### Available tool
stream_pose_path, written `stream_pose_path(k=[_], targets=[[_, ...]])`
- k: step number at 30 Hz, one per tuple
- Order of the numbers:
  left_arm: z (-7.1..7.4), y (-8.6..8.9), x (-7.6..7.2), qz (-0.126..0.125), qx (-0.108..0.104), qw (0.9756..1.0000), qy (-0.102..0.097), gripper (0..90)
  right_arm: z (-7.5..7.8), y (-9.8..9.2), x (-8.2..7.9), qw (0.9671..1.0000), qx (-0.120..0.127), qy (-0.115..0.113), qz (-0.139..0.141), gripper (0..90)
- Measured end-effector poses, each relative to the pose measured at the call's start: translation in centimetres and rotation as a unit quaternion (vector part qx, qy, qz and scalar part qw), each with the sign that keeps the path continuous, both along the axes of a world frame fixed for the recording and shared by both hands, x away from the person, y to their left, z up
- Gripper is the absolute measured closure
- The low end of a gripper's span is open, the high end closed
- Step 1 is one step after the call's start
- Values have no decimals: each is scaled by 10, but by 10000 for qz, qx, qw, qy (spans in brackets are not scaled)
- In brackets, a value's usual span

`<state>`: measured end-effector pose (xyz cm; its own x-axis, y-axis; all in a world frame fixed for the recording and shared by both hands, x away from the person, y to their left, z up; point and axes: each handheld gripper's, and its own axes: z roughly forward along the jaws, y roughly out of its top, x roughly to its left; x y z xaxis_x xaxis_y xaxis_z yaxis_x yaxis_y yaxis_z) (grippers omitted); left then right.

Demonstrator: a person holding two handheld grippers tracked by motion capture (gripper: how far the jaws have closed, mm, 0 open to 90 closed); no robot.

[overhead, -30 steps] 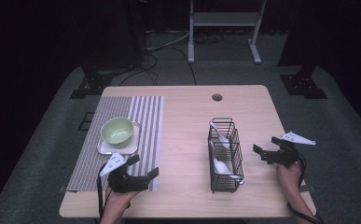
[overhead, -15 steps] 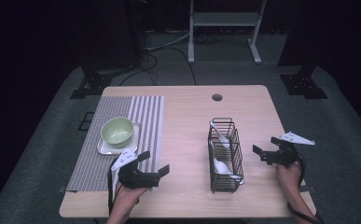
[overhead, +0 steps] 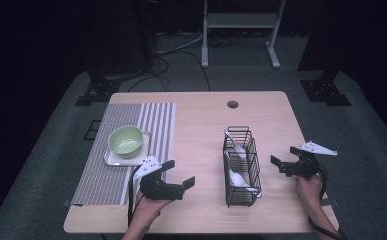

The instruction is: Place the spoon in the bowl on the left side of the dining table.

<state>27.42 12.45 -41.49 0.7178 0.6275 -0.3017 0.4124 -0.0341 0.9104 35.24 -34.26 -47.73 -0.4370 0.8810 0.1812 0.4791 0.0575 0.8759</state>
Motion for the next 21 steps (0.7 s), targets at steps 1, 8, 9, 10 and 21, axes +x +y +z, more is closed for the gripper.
stream_pose_path(k=[1,8,9,10,21], targets=[[1,-2,0,-49,-14,10000,14,0,0,0,0,10000,2,-4,0,0],[5,-14,0,-244,3,9997,-41,0,0,0,0,10000,10,-16,17,0],[6,-15,0,-265,-1,9996,-46,0,0,0,0,10000,11,-13,11,0],[6,-15,0,-265,-1,9996,-46,0,0,0,0,10000,7,-9,-5,0],[11,-31,3,-422,-25,9991,-9,0,0,0,0,10000,28,-24,14,0]])
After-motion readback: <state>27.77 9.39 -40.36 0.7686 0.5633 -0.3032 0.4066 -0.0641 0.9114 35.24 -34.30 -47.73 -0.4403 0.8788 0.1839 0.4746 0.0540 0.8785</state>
